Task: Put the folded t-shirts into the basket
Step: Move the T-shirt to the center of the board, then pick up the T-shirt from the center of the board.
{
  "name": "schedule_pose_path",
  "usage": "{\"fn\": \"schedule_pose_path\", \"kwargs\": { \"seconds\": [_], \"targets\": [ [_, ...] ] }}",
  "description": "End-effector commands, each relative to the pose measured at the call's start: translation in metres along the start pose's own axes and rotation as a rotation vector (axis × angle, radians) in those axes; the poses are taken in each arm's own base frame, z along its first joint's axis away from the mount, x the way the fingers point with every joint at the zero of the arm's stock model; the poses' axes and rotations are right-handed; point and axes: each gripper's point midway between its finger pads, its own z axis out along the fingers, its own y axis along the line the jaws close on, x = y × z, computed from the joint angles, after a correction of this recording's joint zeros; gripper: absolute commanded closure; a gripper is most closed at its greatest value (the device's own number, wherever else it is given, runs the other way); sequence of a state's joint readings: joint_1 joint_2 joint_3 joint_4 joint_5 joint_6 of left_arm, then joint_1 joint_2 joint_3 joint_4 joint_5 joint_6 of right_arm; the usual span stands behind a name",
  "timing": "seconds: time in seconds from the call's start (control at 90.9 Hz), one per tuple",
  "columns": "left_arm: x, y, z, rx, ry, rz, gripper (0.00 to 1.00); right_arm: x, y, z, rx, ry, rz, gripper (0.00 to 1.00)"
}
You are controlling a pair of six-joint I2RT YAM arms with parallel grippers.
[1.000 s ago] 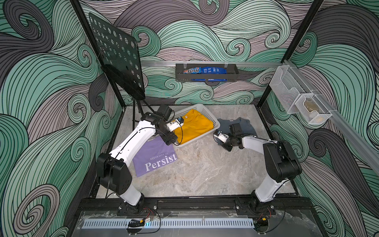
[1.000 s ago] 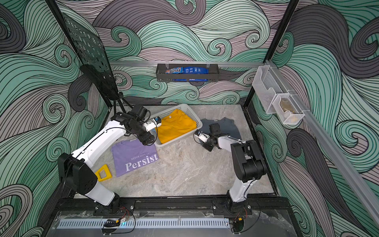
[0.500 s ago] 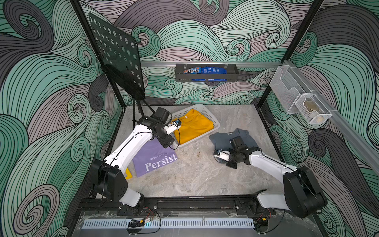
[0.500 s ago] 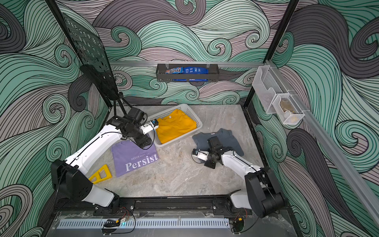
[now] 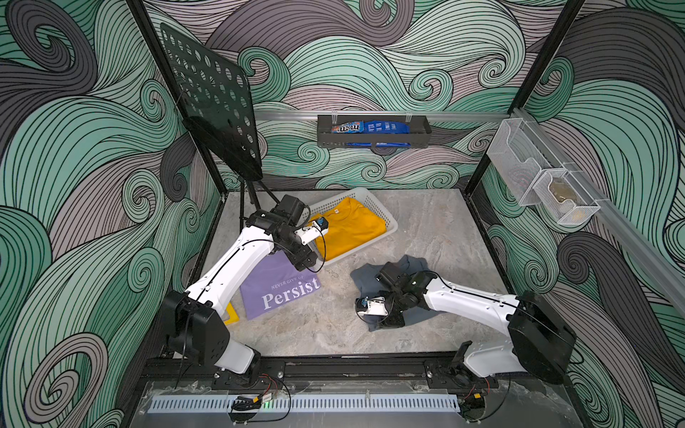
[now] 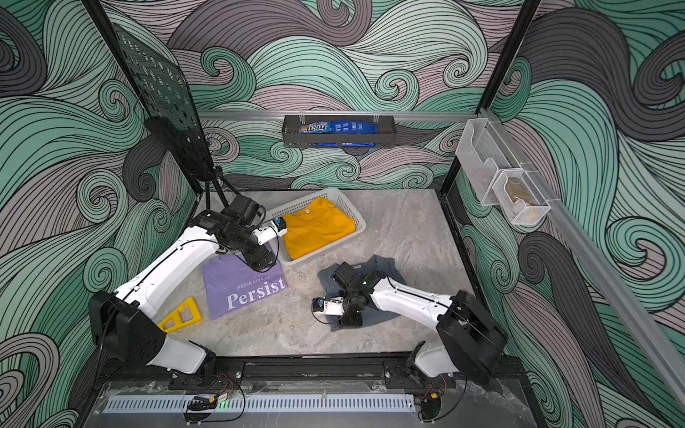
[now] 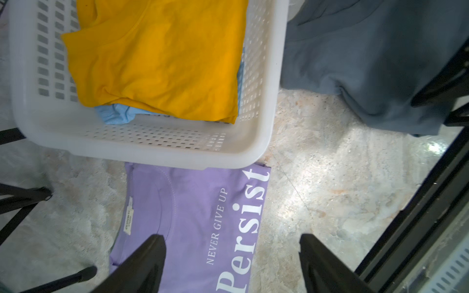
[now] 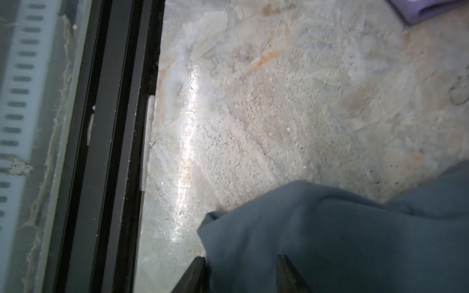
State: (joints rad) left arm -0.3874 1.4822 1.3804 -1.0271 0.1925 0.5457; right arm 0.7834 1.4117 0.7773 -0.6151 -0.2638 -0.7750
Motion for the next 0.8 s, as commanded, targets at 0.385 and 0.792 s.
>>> {"fn": "schedule_pose_path", "kwargs": {
  "seconds": [0.385,0.792],
  "targets": [
    [-0.052,-0.115,0.068,0.209,-0.118,0.290,0.10,0.123,-0.159,-0.124,0.235,-0.346,0.710,0.33],
    [-0.083,-0.121,0.142,0.161,0.098,0.248,0.11,0.218,-0.214,-0.116,0.351,-0.276,1.044,0.21]
  ]
}}
